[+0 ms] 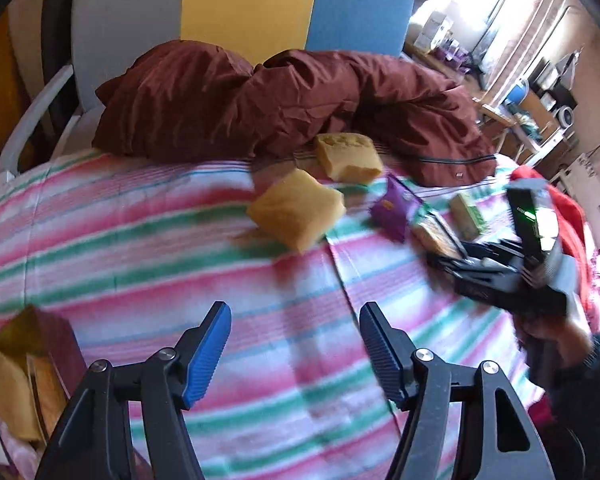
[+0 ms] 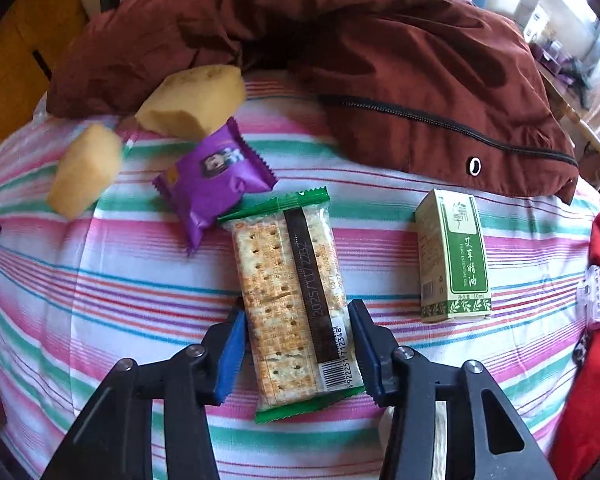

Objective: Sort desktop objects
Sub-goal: 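Grasp a yellow sponge with the left gripper while the right grasps another cracker pack, then carry the yellow sponge and cracker pack to the gold tray and release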

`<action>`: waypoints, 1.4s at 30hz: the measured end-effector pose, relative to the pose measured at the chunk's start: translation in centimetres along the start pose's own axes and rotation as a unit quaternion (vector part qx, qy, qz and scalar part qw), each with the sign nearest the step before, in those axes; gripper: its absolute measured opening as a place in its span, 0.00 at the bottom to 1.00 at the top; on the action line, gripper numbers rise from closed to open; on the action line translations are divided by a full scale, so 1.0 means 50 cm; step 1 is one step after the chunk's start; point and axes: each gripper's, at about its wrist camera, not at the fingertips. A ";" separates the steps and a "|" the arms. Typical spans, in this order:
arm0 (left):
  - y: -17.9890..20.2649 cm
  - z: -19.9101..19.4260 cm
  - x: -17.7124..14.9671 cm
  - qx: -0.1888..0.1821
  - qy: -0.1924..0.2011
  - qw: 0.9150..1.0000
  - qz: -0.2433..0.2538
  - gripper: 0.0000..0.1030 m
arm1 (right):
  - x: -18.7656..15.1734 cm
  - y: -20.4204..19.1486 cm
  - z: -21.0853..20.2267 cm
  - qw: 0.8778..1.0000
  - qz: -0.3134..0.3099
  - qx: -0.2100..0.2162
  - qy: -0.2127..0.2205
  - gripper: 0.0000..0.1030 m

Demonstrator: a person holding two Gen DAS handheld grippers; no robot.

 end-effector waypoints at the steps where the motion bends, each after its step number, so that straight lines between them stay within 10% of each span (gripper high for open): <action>1: 0.001 0.012 0.011 0.004 0.000 1.000 0.006 0.66 | 0.001 -0.002 -0.001 1.000 -0.001 -0.001 -0.002 0.48; 20: 0.000 0.170 0.130 -0.016 -0.027 0.992 0.120 0.80 | 0.000 0.006 -0.008 1.000 -0.005 -0.005 -0.003 0.55; 26: 0.007 0.207 0.128 -0.032 -0.054 0.992 0.114 0.65 | -0.003 0.016 -0.008 1.000 0.002 -0.010 -0.002 0.65; 29: 0.020 0.185 0.115 -0.041 -0.031 0.992 0.118 0.60 | -0.003 0.006 -0.017 1.000 -0.015 0.006 0.002 0.46; 42: 0.045 -0.022 -0.013 -0.036 0.038 0.998 0.041 0.60 | -0.020 -0.033 -0.048 0.999 -0.050 0.019 0.008 0.45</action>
Point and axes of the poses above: each gripper's, at about its wrist camera, not at the fingertips, and z roughly the way its jaws point, y to its right, x to its top
